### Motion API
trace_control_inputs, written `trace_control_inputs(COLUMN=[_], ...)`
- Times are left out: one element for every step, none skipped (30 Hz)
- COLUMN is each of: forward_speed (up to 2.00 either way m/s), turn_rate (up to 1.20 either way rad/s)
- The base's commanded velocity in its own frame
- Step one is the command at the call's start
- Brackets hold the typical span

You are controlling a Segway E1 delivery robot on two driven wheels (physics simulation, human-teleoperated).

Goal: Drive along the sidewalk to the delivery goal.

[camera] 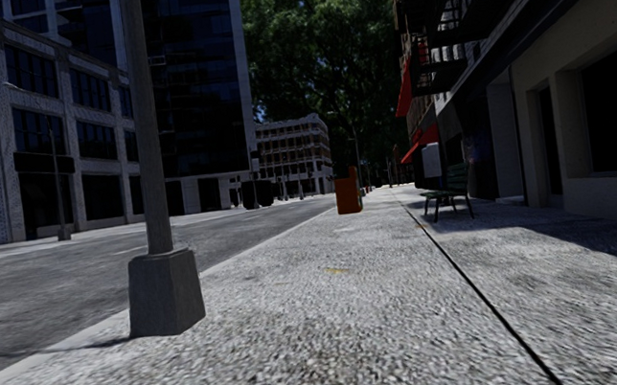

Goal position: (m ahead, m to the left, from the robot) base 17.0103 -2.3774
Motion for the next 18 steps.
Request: trace_control_inputs(forward_speed=[2.0, 2.0, 2.0, 2.0, 2.0, 2.0, 2.0, 2.0, 2.0, 2.0, 2.0, 2.0, 2.0, 2.0, 2.0, 2.0, 2.0, 2.0], turn_rate=[-0.53, -0.53, -0.48, -0.47, -0.47, -0.47, -0.47, -0.47, -0.46, -0.44, -0.44, -0.44, -0.44, -0.35, -0.05, -0.05, 0.0, 0.0])
